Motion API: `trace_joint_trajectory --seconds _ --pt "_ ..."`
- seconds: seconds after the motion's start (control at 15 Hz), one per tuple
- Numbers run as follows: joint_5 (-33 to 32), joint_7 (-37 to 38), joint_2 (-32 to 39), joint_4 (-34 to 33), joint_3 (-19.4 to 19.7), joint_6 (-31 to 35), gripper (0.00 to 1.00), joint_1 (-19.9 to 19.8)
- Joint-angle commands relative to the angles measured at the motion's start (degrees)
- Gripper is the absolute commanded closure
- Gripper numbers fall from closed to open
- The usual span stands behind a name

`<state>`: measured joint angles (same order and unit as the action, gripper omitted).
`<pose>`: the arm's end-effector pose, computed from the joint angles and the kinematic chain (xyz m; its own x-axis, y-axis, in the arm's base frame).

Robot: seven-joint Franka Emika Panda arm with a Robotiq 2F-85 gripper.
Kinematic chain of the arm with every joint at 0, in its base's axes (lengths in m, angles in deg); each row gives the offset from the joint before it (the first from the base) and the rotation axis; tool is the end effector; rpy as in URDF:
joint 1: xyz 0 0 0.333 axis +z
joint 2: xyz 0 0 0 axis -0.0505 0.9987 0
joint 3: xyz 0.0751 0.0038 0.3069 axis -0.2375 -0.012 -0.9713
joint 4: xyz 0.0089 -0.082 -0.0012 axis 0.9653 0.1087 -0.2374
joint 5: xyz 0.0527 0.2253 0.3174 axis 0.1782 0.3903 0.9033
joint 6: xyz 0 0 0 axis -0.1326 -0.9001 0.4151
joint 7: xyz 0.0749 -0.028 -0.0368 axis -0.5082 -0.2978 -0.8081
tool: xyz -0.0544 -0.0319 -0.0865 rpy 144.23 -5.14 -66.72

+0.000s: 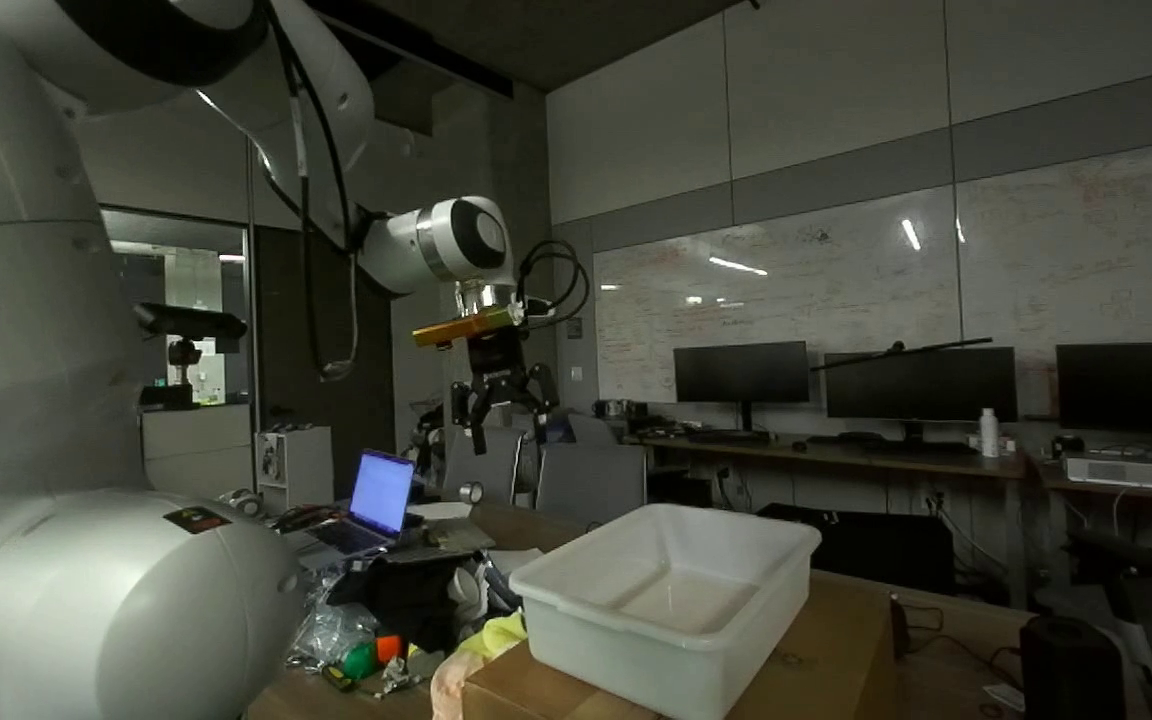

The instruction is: Remove the clothes from the white bin and put them on the table

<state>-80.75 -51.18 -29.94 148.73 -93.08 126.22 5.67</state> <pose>0.4473 0.1097 0.4919 0.9652 0.2508 -0.0741 0.2606 -0.9460 0.1926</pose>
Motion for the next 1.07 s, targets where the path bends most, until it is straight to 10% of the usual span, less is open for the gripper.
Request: trace_joint_trajectory --seconds 0.0,1.0 --pt "2.0 -5.3 -11.5 9.1 2.5 -1.8 0.00 -1.4" --pt "1.8 -5.5 -35.0 31.8 9.3 19.7 0.00 -7.0"
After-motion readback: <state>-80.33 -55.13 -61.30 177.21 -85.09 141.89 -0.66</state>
